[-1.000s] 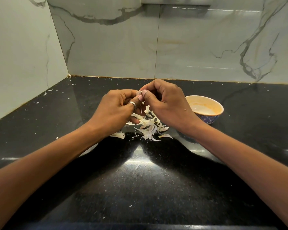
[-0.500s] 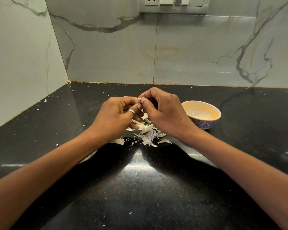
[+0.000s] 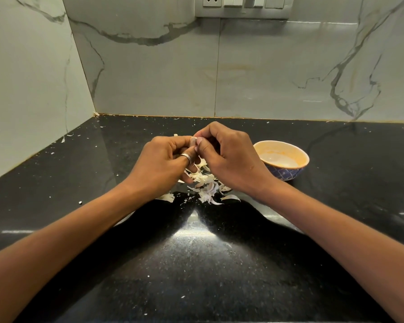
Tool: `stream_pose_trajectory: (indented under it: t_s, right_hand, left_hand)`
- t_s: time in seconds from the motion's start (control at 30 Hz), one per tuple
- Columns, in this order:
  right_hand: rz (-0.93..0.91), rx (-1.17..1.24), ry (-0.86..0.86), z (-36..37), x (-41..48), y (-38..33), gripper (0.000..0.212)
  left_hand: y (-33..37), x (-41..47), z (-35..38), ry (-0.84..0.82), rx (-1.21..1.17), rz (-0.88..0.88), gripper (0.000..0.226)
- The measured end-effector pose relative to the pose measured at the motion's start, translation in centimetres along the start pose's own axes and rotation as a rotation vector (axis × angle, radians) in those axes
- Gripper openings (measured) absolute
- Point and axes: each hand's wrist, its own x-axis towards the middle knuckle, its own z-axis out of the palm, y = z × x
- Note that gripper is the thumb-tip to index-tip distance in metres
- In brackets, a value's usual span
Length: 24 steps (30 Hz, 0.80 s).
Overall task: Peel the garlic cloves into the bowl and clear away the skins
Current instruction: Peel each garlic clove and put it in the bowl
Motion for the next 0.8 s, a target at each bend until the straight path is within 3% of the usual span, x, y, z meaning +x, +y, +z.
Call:
stream_pose_trajectory:
  t_s: [0.8]
  right_hand:
    - [-0.038,-0.06,0.014,0.1,-0.2,0.1,0.011]
  left_hand:
    - [-0.6,0.3,0.0,-0.003,0.072,0.082,0.023]
